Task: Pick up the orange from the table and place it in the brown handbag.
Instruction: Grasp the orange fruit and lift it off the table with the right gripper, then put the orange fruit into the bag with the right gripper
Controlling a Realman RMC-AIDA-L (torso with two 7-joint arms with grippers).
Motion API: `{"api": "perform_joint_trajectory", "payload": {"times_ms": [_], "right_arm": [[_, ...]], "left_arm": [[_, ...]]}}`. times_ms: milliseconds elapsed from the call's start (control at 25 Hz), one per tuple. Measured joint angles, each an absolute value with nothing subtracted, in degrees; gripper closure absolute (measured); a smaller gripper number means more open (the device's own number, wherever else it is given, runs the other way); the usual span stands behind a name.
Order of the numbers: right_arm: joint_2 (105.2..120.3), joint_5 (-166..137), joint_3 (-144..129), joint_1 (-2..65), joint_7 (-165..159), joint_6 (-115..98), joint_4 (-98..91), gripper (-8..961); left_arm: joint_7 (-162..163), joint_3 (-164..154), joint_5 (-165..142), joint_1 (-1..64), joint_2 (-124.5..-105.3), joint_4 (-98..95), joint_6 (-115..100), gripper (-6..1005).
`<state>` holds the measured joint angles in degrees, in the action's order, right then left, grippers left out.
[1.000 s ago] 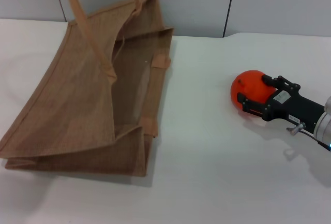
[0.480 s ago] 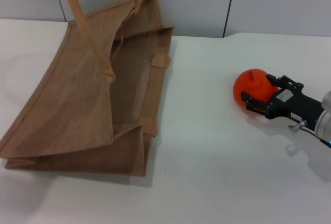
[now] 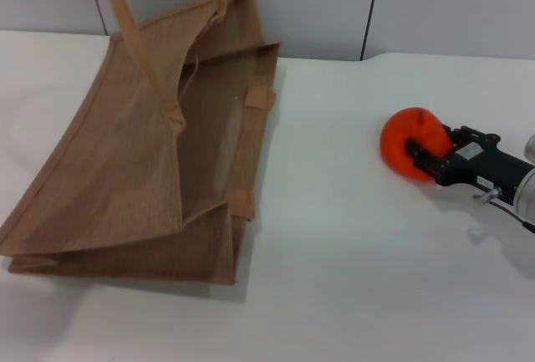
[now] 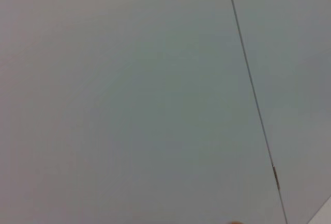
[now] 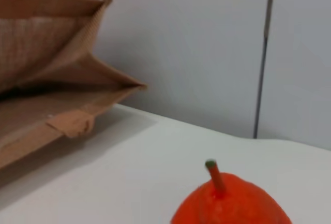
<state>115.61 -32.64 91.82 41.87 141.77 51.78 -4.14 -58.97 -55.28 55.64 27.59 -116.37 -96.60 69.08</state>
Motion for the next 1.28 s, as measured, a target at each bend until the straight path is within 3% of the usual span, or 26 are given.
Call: {"api": "perform_joint_trajectory", "payload": {"times_ms": [760, 1280], "right_arm": [[115.75, -32.38, 90.14, 40.34, 140.27, 52.29, 4.29, 513], [114.43, -39.33, 89.92, 39.53, 135.51, 63.16, 10.16, 601]], "left_arm": [[-58.89, -55.37, 53.39, 27.56, -116.36, -96.59, 69.08, 875], [-59.04, -55.30, 53.83, 27.79, -116.29, -97.85, 68.97, 875]]}}
